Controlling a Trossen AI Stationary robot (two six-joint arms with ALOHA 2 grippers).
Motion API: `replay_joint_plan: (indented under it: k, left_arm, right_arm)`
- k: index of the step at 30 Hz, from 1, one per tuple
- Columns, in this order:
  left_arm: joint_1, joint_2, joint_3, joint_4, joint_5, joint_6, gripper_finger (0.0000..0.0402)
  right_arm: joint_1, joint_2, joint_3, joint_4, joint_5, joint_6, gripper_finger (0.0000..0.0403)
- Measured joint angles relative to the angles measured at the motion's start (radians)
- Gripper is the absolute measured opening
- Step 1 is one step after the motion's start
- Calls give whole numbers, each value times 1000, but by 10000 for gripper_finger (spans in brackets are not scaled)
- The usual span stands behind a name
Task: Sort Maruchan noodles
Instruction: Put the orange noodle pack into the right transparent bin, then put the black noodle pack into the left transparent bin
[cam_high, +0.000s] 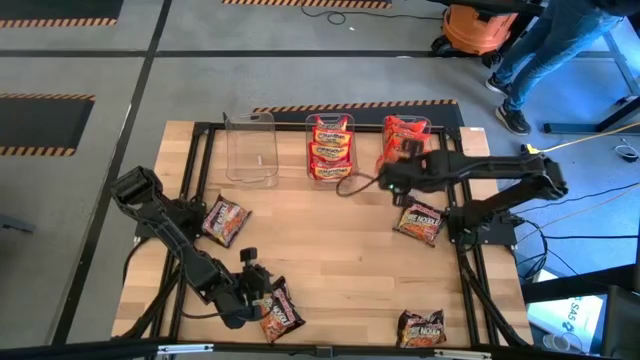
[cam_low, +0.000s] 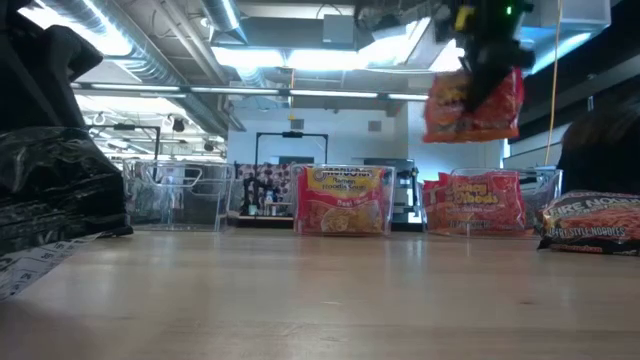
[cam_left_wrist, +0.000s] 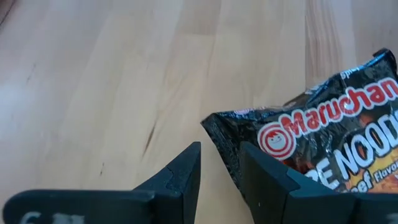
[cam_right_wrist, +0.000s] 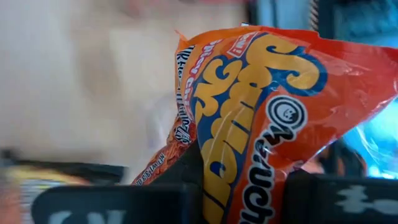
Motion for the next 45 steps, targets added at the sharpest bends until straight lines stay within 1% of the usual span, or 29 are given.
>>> replay_joint_plan:
  k: [2, 5, 11, 13, 18, 26, 29, 31, 38, 41, 45]
  left_arm:
    - [0, 0, 0, 2, -13, 0, 105]
    - [3, 0, 0, 7, -22, 0, 105]
    - [12, 0, 0, 21, -21, 3, 105]
    - [11, 0, 0, 22, -20, 3, 105]
    - [11, 0, 0, 22, -20, 2, 105]
    - [11, 0, 0, 41, -19, -3, 105]
    - [11, 0, 0, 46, -20, -3, 105]
    - [11, 0, 0, 46, -20, -3, 105]
    - [11, 0, 0, 47, -20, -4, 105]
    - [11, 0, 0, 47, -20, -4, 105]
    - [11, 0, 0, 47, -20, -4, 105]
  right_arm:
    - [-57, -11, -24, -14, 38, -1, 53]
    - [-147, -13, -60, -21, 31, -6, 53]
    - [-271, -12, -162, 111, -21, -151, 53]
    - [-299, -12, -202, 171, -47, -191, 53]
    - [-357, -12, -294, 268, -132, -230, 53]
    - [-382, -11, -409, 402, -140, -244, 57]
    - [-381, -4, -436, 446, -147, -262, 74]
    - [-381, 5, -448, 464, -147, -262, 94]
    - [-380, 9, -432, 461, -135, -264, 185]
    - [-375, 14, -360, 346, -134, -244, 216]
    - [-360, 13, -207, 150, -188, -171, 236]
